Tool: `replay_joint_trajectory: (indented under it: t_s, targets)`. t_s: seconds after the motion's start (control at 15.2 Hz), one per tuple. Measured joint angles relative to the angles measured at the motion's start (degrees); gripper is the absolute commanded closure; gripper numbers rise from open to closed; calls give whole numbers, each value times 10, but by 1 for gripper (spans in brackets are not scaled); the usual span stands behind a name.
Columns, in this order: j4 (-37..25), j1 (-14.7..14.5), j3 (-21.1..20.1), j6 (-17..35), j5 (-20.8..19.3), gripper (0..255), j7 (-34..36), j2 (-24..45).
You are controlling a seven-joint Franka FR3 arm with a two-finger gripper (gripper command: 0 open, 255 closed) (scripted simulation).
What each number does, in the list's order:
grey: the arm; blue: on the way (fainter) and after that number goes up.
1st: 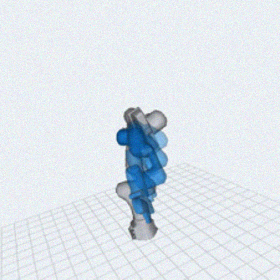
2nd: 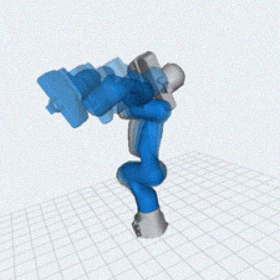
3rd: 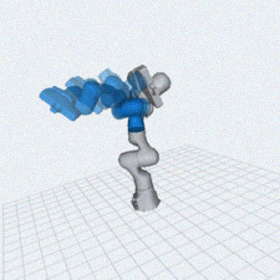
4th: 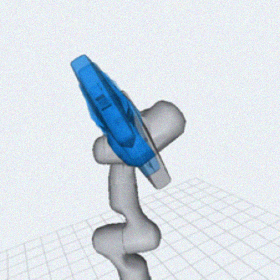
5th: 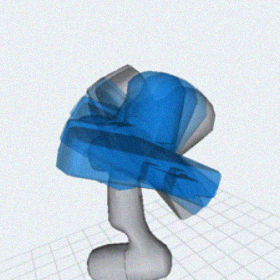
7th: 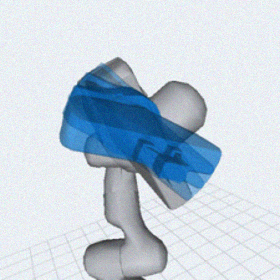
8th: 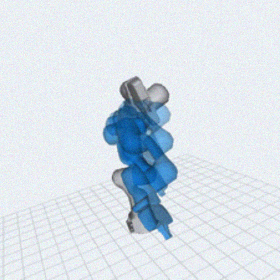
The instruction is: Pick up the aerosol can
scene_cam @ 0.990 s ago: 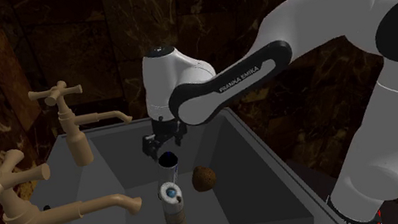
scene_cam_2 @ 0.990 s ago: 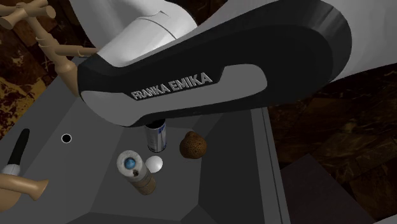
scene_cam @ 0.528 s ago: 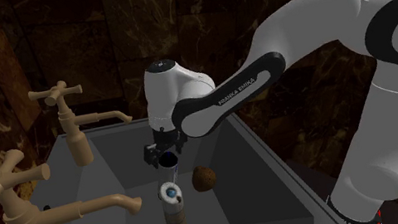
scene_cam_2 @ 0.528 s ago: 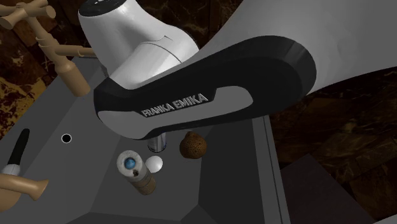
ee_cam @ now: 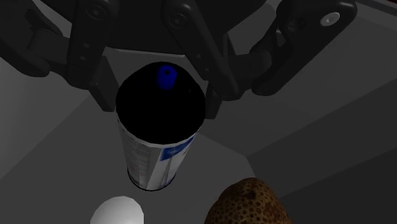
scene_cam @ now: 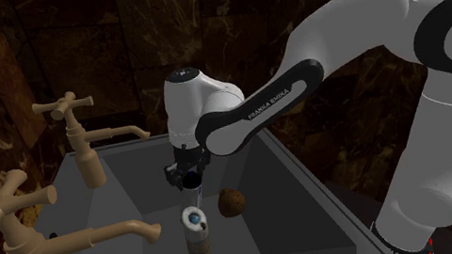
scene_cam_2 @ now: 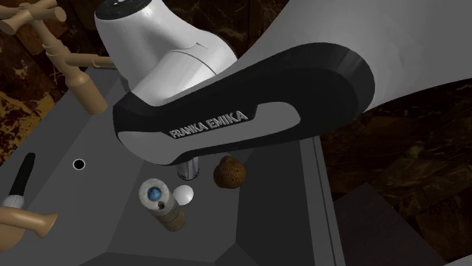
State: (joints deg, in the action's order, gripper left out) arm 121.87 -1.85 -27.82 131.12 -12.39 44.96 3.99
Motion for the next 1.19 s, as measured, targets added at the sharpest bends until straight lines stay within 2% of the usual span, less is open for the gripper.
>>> replay_joint_trajectory:
  t_s: [0.26,1.19]
  targets:
    - [-4,-1,-1,-9,4,255,-1,-3]
    - [-65,1,-2,-104,40,255,-36,-45]
